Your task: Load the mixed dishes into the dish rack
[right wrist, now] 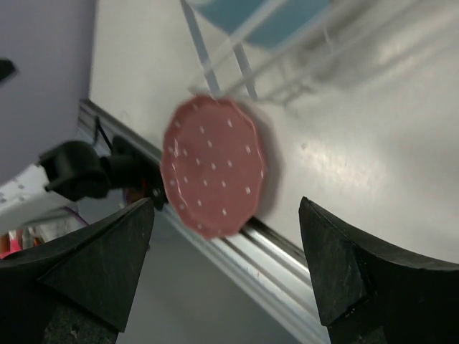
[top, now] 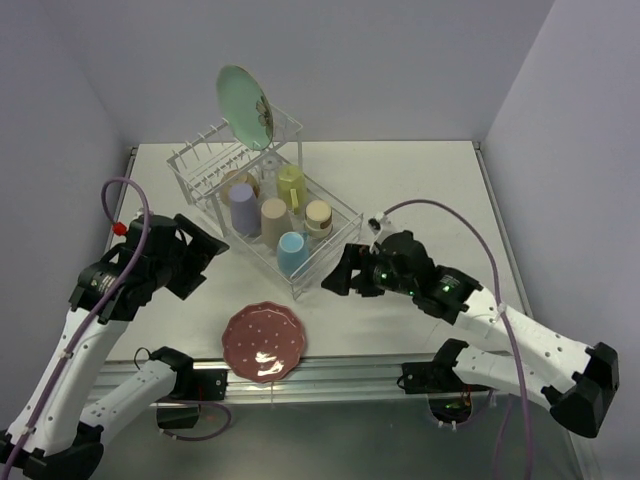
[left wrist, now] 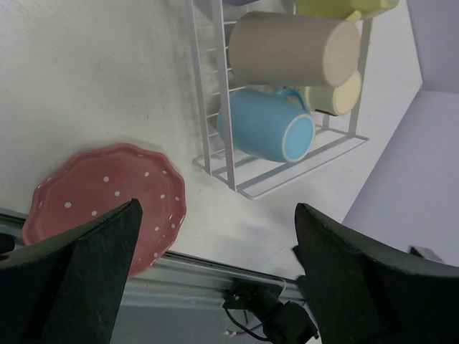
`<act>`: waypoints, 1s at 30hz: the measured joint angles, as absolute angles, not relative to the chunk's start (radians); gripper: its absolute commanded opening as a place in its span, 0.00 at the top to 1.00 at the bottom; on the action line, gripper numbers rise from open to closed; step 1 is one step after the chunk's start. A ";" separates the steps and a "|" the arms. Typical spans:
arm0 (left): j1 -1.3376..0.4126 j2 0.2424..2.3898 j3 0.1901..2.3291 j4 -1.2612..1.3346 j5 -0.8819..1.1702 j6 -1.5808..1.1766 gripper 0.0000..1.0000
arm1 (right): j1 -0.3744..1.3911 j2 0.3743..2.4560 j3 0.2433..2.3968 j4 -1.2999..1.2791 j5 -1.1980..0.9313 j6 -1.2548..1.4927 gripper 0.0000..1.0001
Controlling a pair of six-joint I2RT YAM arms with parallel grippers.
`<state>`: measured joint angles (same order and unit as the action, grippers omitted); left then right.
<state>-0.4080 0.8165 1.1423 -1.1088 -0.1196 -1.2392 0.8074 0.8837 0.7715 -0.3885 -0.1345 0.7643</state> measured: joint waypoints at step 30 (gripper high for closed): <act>-0.408 0.752 1.132 -1.166 -0.057 -1.279 0.10 | 1.310 1.634 0.863 -0.260 0.214 1.019 0.74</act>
<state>-0.4080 0.7517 1.1324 -1.1660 -0.0570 -1.2793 1.3102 1.6344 0.8635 -0.2600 0.2142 1.0191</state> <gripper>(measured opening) 0.900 0.393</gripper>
